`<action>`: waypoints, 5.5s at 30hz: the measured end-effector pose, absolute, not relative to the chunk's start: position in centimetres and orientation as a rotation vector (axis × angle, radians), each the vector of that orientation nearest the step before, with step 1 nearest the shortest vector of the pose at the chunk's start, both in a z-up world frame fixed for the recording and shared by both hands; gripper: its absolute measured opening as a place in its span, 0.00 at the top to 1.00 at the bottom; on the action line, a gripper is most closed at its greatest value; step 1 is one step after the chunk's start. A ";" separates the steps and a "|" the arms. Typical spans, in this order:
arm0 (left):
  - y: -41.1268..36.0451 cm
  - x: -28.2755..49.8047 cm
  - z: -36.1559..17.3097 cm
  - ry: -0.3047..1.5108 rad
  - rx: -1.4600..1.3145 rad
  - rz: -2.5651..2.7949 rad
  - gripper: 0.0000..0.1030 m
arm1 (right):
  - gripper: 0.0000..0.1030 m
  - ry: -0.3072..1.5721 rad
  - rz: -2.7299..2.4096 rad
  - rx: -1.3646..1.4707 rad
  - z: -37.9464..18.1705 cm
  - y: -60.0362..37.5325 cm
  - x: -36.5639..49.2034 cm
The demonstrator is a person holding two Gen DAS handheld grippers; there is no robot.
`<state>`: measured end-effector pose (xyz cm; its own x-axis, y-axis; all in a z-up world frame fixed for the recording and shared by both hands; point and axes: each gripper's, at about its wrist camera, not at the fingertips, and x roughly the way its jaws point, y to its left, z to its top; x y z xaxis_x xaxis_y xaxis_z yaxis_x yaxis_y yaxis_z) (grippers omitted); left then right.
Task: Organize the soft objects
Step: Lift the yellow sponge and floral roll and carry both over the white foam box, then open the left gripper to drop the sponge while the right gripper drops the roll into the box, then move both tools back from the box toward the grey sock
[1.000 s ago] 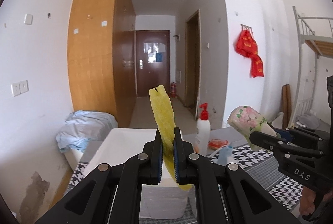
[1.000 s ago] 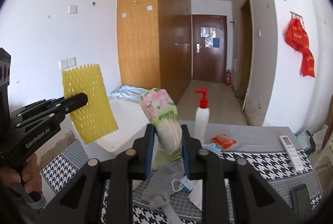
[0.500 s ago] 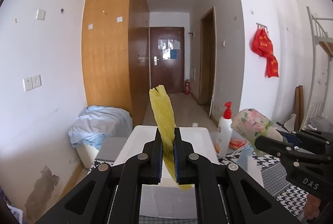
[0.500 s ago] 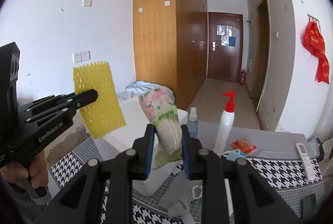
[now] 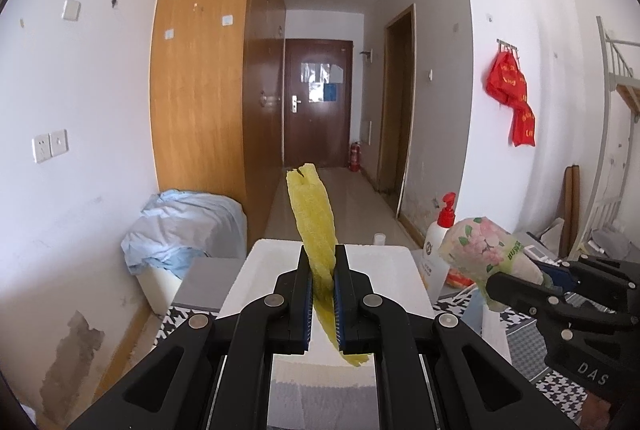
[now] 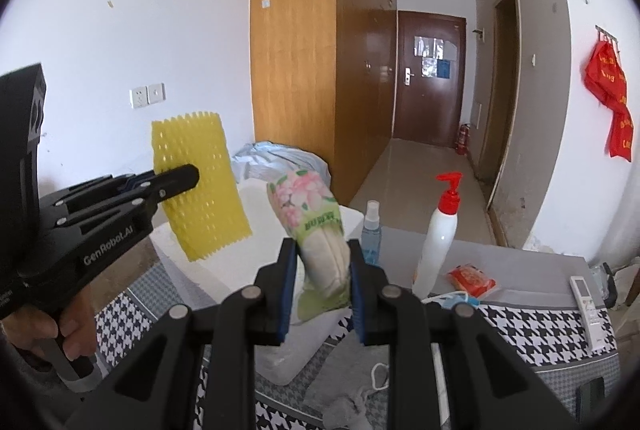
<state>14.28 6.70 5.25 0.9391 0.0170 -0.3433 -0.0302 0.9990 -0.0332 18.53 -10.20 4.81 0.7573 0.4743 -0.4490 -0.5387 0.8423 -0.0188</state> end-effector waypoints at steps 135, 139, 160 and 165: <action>0.2 7.0 7.1 0.256 0.000 -0.009 0.01 | 0.06 0.288 0.465 -0.060 7.2 -19.0 13.7; -0.4 7.1 6.8 0.256 0.000 -0.019 0.01 | 0.06 0.291 0.440 -0.058 6.7 -19.6 13.6; -2.2 7.8 4.4 0.254 -0.014 -0.073 0.01 | 0.06 0.319 0.304 -0.070 4.6 -22.0 13.3; -2.2 8.3 3.8 0.274 -0.017 -0.093 0.01 | 0.06 0.339 0.276 -0.063 3.9 -22.5 13.6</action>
<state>8.25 -2.23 3.81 0.9584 -0.0940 -0.2696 0.0894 0.9956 -0.0291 13.55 -22.46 3.87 0.9060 0.2564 -0.3368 -0.2774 0.9607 -0.0148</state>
